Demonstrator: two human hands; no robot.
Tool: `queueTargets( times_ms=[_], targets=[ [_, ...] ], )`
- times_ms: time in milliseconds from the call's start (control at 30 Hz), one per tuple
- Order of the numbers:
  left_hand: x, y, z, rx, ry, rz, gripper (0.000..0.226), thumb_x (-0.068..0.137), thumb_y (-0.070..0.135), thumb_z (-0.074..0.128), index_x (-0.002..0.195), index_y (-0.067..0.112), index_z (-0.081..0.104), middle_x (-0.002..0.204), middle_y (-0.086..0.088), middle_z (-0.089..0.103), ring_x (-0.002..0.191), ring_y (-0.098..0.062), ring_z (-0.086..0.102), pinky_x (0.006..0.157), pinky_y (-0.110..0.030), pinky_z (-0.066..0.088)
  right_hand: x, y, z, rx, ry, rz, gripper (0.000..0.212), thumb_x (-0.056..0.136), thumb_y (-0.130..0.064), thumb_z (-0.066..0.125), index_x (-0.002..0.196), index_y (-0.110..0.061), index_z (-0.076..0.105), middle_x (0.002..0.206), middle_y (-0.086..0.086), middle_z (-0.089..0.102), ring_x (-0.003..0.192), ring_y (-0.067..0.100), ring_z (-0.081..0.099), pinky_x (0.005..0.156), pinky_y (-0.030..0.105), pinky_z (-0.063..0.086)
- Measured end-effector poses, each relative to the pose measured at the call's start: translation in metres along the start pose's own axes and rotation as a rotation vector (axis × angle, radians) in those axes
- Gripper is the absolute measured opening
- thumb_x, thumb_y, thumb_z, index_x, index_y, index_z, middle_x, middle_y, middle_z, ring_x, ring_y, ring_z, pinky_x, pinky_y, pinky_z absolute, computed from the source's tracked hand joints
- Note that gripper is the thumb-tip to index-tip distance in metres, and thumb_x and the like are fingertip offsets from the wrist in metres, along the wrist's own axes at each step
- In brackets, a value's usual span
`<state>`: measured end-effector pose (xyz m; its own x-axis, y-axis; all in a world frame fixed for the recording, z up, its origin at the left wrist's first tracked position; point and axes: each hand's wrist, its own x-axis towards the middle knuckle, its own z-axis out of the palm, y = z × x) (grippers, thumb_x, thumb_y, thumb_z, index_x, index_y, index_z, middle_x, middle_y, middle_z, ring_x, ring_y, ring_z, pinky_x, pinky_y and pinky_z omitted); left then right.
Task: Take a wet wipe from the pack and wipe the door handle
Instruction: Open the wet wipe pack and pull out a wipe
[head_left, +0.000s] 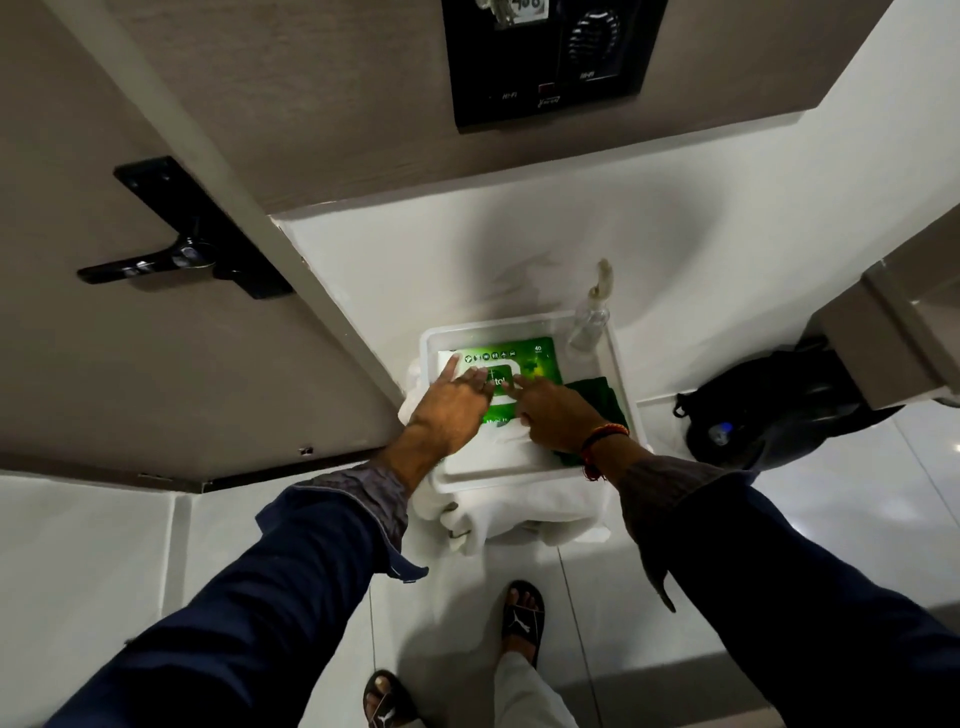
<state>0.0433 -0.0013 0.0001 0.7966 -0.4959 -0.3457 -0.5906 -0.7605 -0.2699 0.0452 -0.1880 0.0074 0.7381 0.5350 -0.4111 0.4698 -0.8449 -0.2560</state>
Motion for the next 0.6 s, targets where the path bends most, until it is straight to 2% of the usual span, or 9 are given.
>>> queueTargets(
  times_ms=[100, 167, 233, 333, 400, 433, 500, 533, 600],
  targets=[
    [-0.003, 0.009, -0.004, 0.018, -0.043, -0.046, 0.054, 0.107, 0.02, 0.032, 0.158, 0.004, 0.023, 0.167, -0.017, 0.022, 0.156, -0.028, 0.021, 0.127, -0.055, 0.0, 0.005, -0.002, -0.006, -0.101, -0.02, 0.023, 0.058, 0.1, -0.011, 0.054, 0.157, -0.006, 0.04, 0.167, 0.014, 0.033, 0.149, 0.037, 0.04, 0.114, 0.049, 0.046],
    [-0.009, 0.011, -0.005, 0.01, -0.092, -0.049, 0.057, 0.108, 0.022, 0.027, 0.16, 0.004, 0.014, 0.17, -0.015, 0.013, 0.158, -0.027, 0.012, 0.126, -0.055, -0.005, 0.005, -0.006, -0.008, -0.112, -0.035, 0.028, 0.053, 0.101, -0.012, 0.052, 0.153, -0.004, 0.045, 0.163, 0.014, 0.04, 0.147, 0.037, 0.043, 0.116, 0.049, 0.044],
    [-0.015, 0.01, -0.006, -0.025, -0.094, -0.04, 0.06, 0.107, 0.024, 0.031, 0.161, 0.006, 0.014, 0.17, -0.013, 0.012, 0.159, -0.026, 0.009, 0.126, -0.053, -0.006, 0.001, -0.012, -0.011, -0.055, -0.009, 0.06, 0.044, 0.101, -0.013, 0.053, 0.143, -0.002, 0.056, 0.149, 0.019, 0.056, 0.138, 0.036, 0.053, 0.112, 0.046, 0.048],
    [-0.026, -0.005, -0.013, -0.123, 0.035, -0.047, 0.058, 0.103, 0.022, 0.04, 0.157, 0.006, 0.027, 0.166, -0.012, 0.027, 0.156, -0.025, 0.021, 0.13, -0.049, 0.004, -0.008, -0.021, -0.022, 0.066, 0.082, 0.1, 0.026, 0.099, -0.01, 0.057, 0.117, -0.002, 0.073, 0.123, 0.019, 0.072, 0.121, 0.034, 0.065, 0.099, 0.042, 0.055],
    [-0.036, -0.021, -0.024, -0.237, 0.151, -0.093, 0.047, 0.103, 0.02, 0.042, 0.147, 0.007, 0.045, 0.154, -0.012, 0.048, 0.145, -0.028, 0.04, 0.128, -0.045, 0.016, -0.01, -0.027, -0.037, 0.151, 0.146, 0.147, 0.023, 0.099, -0.01, 0.057, 0.108, -0.001, 0.076, 0.115, 0.019, 0.074, 0.113, 0.036, 0.067, 0.095, 0.044, 0.057],
    [-0.043, -0.027, -0.031, -0.333, 0.222, -0.147, 0.039, 0.103, 0.019, 0.042, 0.137, 0.007, 0.055, 0.143, -0.012, 0.058, 0.135, -0.031, 0.05, 0.123, -0.044, 0.026, -0.01, -0.032, -0.046, 0.186, 0.188, 0.165, 0.023, 0.099, -0.011, 0.057, 0.108, -0.002, 0.077, 0.114, 0.019, 0.075, 0.11, 0.037, 0.068, 0.093, 0.043, 0.057],
    [-0.059, -0.043, -0.045, -0.64, 0.358, -0.33, 0.032, 0.105, 0.021, 0.041, 0.11, 0.006, 0.069, 0.116, -0.017, 0.071, 0.111, -0.036, 0.064, 0.102, -0.046, 0.046, -0.014, -0.049, -0.065, 0.274, 0.277, 0.194, 0.025, 0.1, -0.013, 0.058, 0.11, -0.001, 0.078, 0.114, 0.02, 0.076, 0.108, 0.038, 0.068, 0.093, 0.043, 0.055],
    [-0.067, -0.052, -0.053, -0.851, 0.394, -0.453, 0.036, 0.106, 0.026, 0.041, 0.098, 0.004, 0.069, 0.105, -0.018, 0.073, 0.1, -0.035, 0.066, 0.092, -0.045, 0.051, -0.015, -0.058, -0.073, 0.312, 0.335, 0.192, 0.025, 0.1, -0.013, 0.059, 0.108, -0.001, 0.079, 0.112, 0.021, 0.077, 0.107, 0.038, 0.069, 0.092, 0.043, 0.055],
    [-0.081, -0.059, -0.062, -1.245, 0.396, -0.624, 0.045, 0.105, 0.04, 0.045, 0.093, 0.003, 0.068, 0.091, -0.013, 0.075, 0.086, -0.029, 0.067, 0.083, -0.04, 0.054, -0.016, -0.074, -0.081, 0.358, 0.422, 0.183, 0.024, 0.099, -0.013, 0.061, 0.102, -0.001, 0.08, 0.104, 0.02, 0.079, 0.101, 0.037, 0.071, 0.087, 0.041, 0.055]
  ],
)
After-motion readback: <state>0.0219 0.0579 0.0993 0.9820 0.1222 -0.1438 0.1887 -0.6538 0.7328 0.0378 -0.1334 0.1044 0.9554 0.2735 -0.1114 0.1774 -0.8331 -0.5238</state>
